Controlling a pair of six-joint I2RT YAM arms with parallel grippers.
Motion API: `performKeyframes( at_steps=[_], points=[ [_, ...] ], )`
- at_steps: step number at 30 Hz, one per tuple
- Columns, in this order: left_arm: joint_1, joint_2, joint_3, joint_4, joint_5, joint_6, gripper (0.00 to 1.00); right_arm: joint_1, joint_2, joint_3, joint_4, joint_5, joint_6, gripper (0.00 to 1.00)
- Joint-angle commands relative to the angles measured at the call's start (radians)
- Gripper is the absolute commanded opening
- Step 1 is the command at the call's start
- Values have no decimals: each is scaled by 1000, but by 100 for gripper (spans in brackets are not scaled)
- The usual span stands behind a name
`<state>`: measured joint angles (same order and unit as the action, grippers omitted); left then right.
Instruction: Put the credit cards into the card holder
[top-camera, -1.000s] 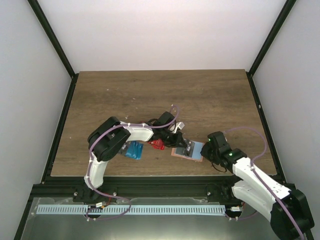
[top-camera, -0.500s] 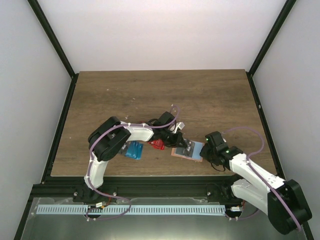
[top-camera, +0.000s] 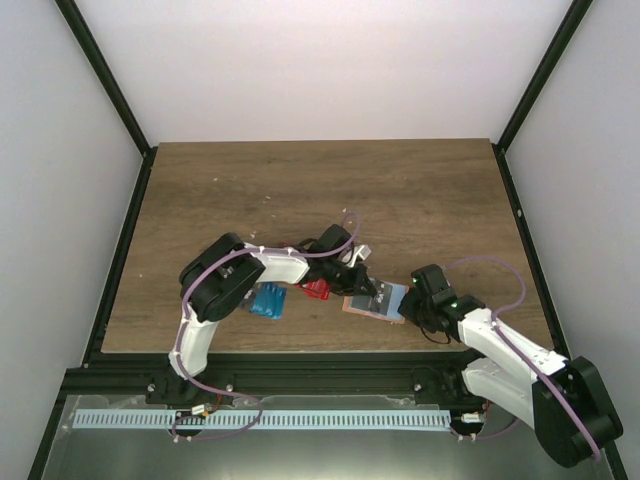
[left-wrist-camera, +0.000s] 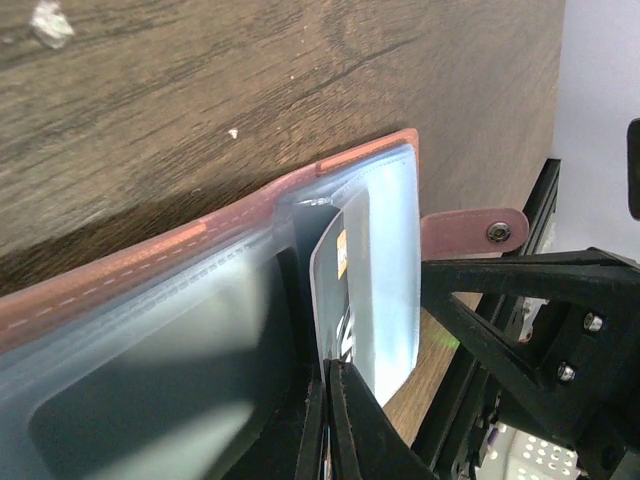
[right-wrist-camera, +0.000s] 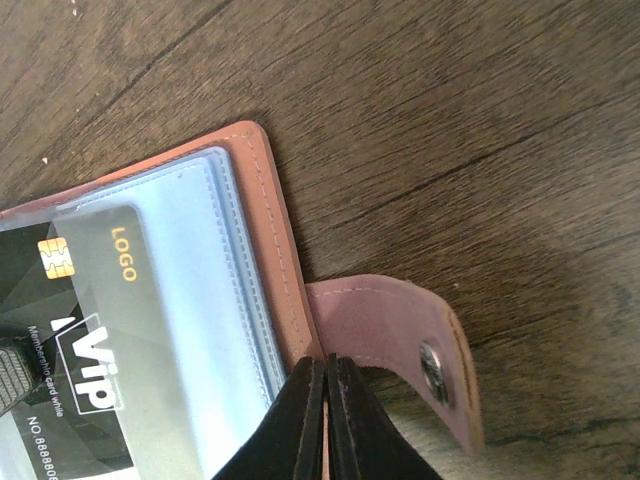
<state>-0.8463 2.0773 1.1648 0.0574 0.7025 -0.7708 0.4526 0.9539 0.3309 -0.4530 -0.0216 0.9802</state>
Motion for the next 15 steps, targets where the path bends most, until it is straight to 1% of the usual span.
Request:
performKeyframes(
  at_steps=[1,15],
  points=[
    [-20,44,10,2,-21,-22,4,-3,-11,-7,28,-33,-4,5],
    [-42,72,28,30,-25,-52,4,-3,-27,-13,28,-28,-3,5]
  ],
)
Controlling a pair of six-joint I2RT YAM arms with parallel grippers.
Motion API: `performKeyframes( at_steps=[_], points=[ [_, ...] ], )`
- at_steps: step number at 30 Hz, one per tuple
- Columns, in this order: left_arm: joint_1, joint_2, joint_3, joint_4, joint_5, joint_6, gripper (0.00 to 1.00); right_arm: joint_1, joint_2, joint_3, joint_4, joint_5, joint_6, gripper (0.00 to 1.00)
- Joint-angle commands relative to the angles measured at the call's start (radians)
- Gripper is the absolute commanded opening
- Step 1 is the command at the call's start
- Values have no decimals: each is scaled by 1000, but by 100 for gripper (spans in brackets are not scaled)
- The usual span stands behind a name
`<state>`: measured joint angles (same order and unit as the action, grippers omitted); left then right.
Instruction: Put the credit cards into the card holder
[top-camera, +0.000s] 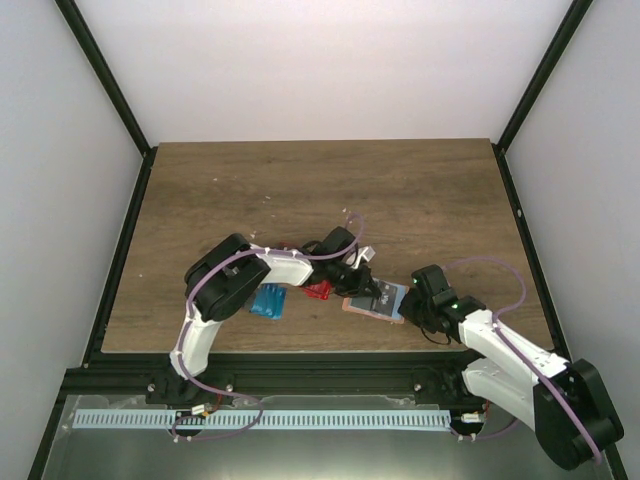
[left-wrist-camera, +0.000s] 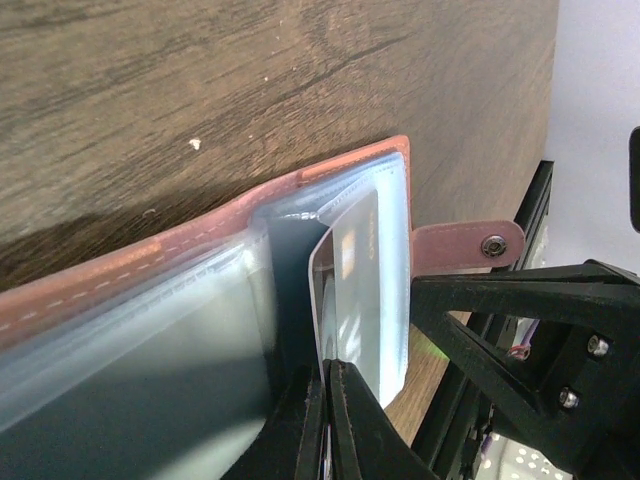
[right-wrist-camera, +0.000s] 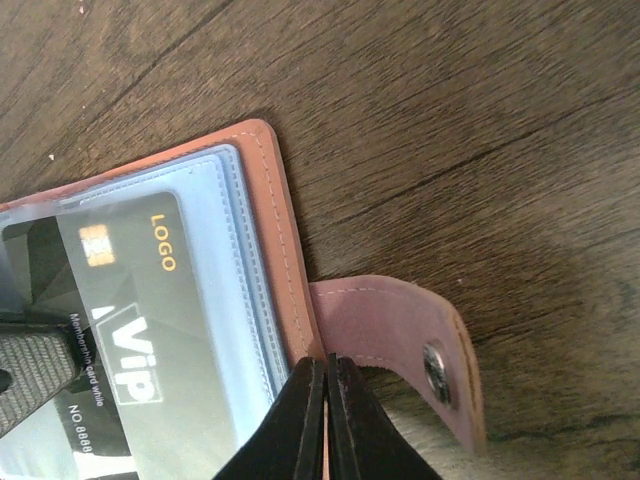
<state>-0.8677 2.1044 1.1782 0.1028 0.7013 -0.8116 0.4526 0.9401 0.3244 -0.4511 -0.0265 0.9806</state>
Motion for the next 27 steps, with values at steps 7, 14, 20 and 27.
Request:
performKeyframes(
  at_steps=[7,14,20,27],
  points=[
    [-30,63,30,-15,-22,-14,4,-3,-15,-7,26,-20,-6,5],
    [-34,68,35,-14,-20,-15,4,-3,-17,-7,26,-19,-6,5],
    [-38,76,44,-11,-10,-15,5,-3,-36,-7,29,-20,-5,5],
    [-42,78,48,-9,-3,-11,8,-3,-49,-5,20,-12,-4,5]
  ],
)
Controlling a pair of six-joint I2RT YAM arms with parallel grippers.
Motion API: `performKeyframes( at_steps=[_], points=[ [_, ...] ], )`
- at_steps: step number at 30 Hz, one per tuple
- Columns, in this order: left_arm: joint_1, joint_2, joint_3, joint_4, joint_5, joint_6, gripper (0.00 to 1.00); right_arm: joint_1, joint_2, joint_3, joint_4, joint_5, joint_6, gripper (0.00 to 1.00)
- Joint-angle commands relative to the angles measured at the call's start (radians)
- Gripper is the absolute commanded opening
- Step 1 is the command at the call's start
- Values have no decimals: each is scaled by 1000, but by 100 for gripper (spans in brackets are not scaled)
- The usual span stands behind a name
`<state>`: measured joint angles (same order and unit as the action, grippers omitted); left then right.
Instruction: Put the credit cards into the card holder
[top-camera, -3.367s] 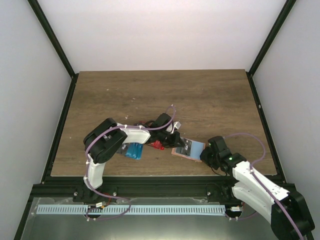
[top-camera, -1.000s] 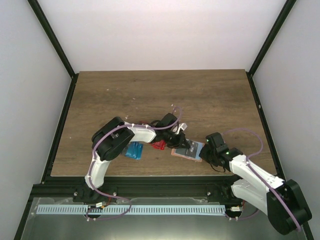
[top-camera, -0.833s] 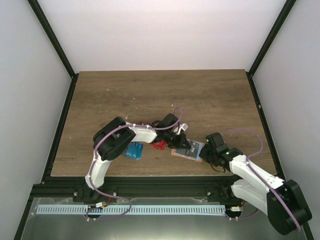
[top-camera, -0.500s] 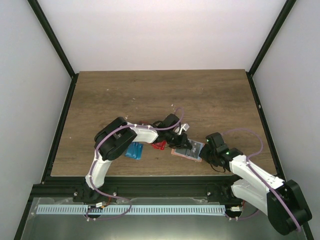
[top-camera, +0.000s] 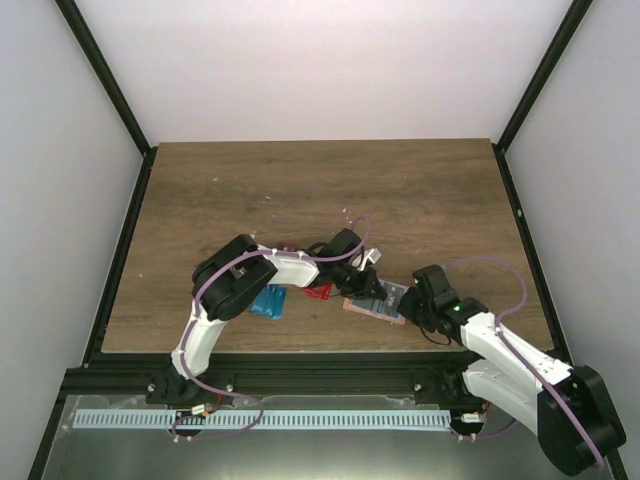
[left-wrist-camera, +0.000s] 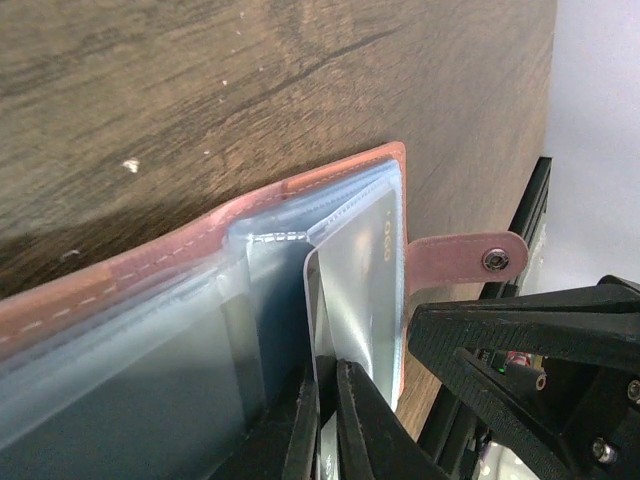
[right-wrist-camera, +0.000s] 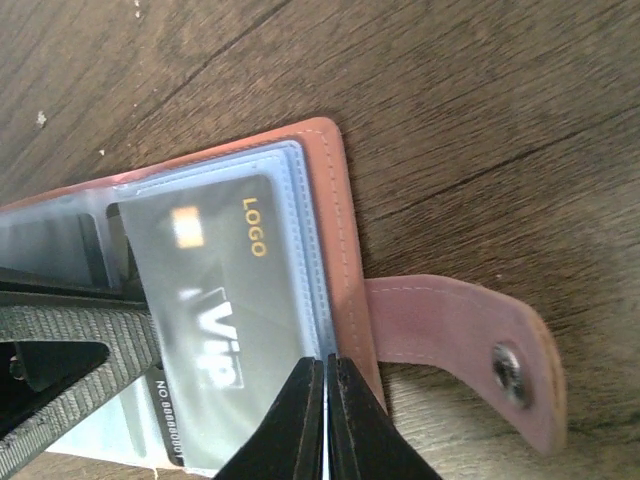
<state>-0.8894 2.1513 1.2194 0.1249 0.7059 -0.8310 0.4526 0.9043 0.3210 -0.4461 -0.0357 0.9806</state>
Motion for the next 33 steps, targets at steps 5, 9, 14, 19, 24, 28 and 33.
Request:
performKeyframes(
  at_steps=[5,9,14,19,24,28,33],
  points=[
    [-21,-12,4,-103,-62,51,17,-3,-16,11,-13,16,-4,5],
    [-20,-46,-4,-145,-84,77,24,-3,-35,20,-32,28,-2,5],
    [-22,-79,-3,-202,-98,105,29,-3,-55,33,-54,36,0,5],
    [-21,-120,4,-261,-129,148,38,-3,-79,49,-78,42,-8,5],
    [-21,-177,7,-302,-163,201,47,-3,-124,59,-67,10,-35,10],
    [-20,-197,7,-335,-197,262,42,-3,-181,32,-1,-81,-44,21],
    [-21,-172,10,-334,-177,314,21,-3,-183,-8,89,-172,-16,27]
  ],
)
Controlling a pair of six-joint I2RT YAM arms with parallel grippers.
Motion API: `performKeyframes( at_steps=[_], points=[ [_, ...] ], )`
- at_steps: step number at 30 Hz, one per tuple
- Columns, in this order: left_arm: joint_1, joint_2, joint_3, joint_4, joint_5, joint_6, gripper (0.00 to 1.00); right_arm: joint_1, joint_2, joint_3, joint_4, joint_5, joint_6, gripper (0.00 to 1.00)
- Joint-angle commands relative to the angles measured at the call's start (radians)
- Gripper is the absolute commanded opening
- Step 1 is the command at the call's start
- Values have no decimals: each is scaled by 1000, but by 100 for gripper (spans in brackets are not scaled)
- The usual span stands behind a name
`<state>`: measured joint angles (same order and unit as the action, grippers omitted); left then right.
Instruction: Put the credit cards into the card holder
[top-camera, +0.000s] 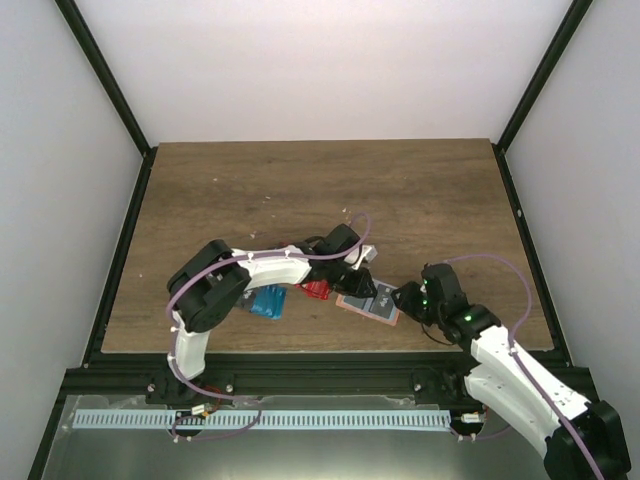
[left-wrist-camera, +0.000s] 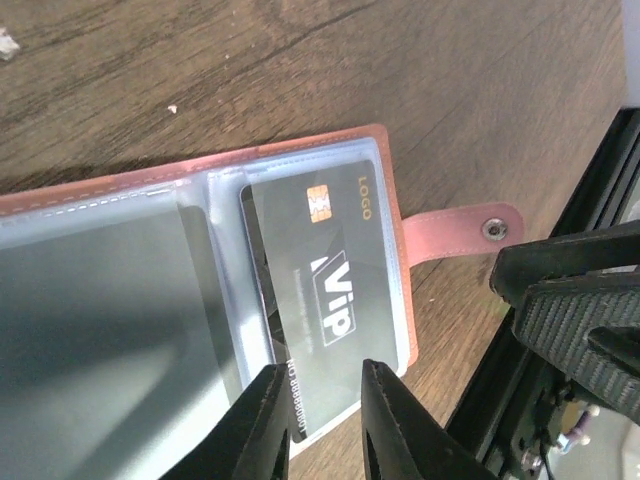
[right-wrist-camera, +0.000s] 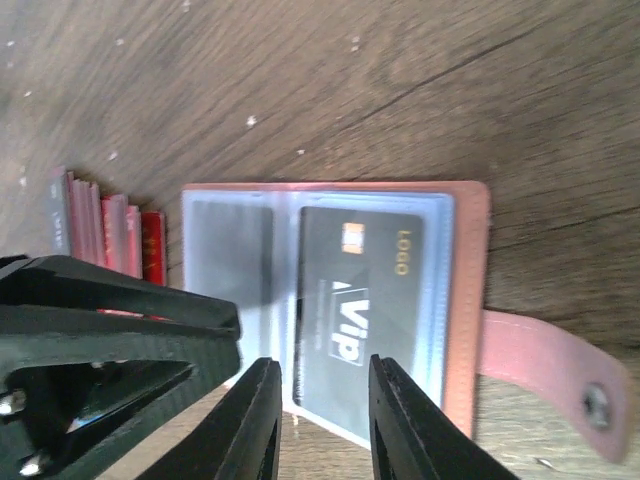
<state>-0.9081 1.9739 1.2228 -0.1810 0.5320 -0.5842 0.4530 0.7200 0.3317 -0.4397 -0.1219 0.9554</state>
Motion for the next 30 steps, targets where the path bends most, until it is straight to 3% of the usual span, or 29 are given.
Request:
performKeyframes(
  at_steps=[1,5,20,30],
  points=[
    [-3,13,9,-27,4,71,18,-4,9,-22,94,-93,13,27],
    [-4,39,17,-18,25,80,11,-4,46,-28,120,-105,14,28],
    [-19,129,70,-31,41,92,8,-20,85,-43,127,-91,2,31],
    [-21,151,52,-64,-28,88,4,-40,117,-45,128,-77,-20,42]
  ],
)
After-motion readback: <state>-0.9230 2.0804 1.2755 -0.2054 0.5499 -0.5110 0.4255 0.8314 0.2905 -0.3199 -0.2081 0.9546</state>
